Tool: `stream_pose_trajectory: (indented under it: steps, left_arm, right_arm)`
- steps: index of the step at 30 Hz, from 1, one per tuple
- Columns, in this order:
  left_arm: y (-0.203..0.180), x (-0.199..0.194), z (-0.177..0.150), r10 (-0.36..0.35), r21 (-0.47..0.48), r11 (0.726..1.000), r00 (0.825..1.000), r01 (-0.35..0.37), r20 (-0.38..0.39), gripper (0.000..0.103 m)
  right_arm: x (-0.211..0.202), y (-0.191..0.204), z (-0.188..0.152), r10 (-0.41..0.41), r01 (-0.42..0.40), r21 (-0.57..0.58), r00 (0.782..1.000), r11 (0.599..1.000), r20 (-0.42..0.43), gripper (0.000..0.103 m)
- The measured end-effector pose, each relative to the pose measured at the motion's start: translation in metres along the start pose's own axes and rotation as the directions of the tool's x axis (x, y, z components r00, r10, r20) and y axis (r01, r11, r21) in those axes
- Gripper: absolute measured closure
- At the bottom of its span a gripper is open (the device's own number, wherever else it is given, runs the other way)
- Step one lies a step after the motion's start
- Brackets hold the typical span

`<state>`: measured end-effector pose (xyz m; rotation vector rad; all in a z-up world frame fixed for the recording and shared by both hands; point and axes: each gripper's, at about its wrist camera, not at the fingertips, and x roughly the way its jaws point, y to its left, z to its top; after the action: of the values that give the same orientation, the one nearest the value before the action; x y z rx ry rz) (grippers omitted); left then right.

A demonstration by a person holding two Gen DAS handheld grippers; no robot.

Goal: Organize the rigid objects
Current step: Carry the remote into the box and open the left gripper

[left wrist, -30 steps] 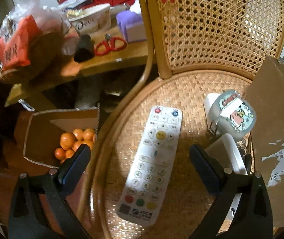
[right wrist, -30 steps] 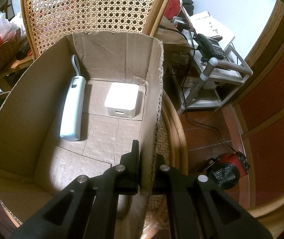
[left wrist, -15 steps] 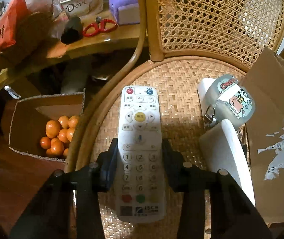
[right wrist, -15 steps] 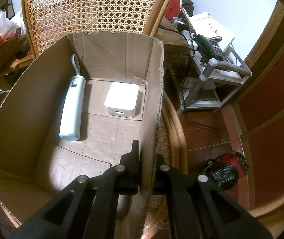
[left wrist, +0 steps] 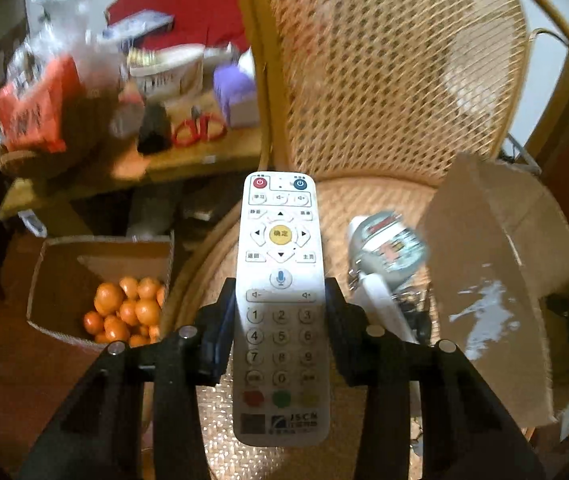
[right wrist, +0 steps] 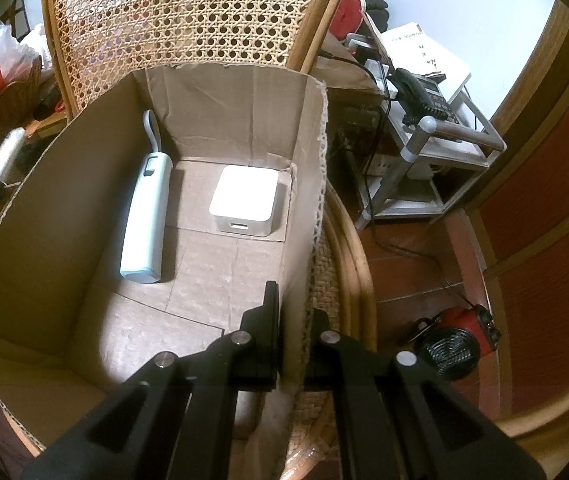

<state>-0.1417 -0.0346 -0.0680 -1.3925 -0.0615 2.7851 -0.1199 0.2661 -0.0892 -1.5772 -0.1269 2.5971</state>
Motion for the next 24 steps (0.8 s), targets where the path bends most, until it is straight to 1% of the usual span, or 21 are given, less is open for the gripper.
stream_pose_trajectory:
  steps: [3, 5, 7, 11, 15, 18, 21, 24]
  left_arm:
    - [-0.008, -0.023, 0.002, 0.031, 0.035, 0.999, 0.996, -0.034, 0.079, 0.064]
    - [-0.012, -0.037, 0.001, 0.048, 0.03, 0.998, 0.99, -0.052, 0.133, 0.064]
    - [-0.016, -0.049, 0.001, 0.035, 0.028, 0.999, 0.985, -0.04, 0.166, 0.064]
    - [-0.026, -0.069, 0.0, 0.03, 0.036, 0.999, 0.975, -0.039, 0.222, 0.064]
    - [-0.038, -0.081, 0.003, -0.01, 0.039, 0.999, 0.967, 0.0, 0.255, 0.064]
    - [-0.047, -0.085, 0.003, -0.039, 0.049, 0.998, 0.964, 0.027, 0.261, 0.064]
    - [-0.06, -0.091, 0.005, -0.088, 0.07, 0.995, 0.962, 0.072, 0.26, 0.064]
    - [-0.072, -0.102, 0.004, -0.12, 0.074, 0.992, 0.952, 0.103, 0.283, 0.064]
  right_arm:
    - [0.0, 0.0, 0.0, 0.0, 0.0, 0.001, 1.0, 1.0, -0.001, 0.096]
    - [0.0, 0.001, 0.0, -0.002, 0.002, -0.004, 1.0, 1.0, 0.0, 0.096]
    - [0.0, 0.0, 0.0, -0.002, 0.002, -0.004, 1.0, 1.0, 0.003, 0.096]
    - [-0.001, -0.001, 0.0, -0.002, 0.002, 0.002, 1.0, 1.0, 0.005, 0.096]
    - [-0.001, 0.0, 0.001, -0.009, 0.009, -0.006, 1.0, 1.0, 0.015, 0.096]
    - [-0.002, 0.001, 0.001, -0.013, 0.013, -0.004, 1.0, 1.0, 0.016, 0.096]
    - [-0.001, 0.002, 0.001, -0.022, 0.022, -0.008, 1.0, 1.0, 0.015, 0.096]
    - [-0.002, 0.002, 0.001, -0.022, 0.022, -0.007, 1.0, 1.0, 0.016, 0.096]
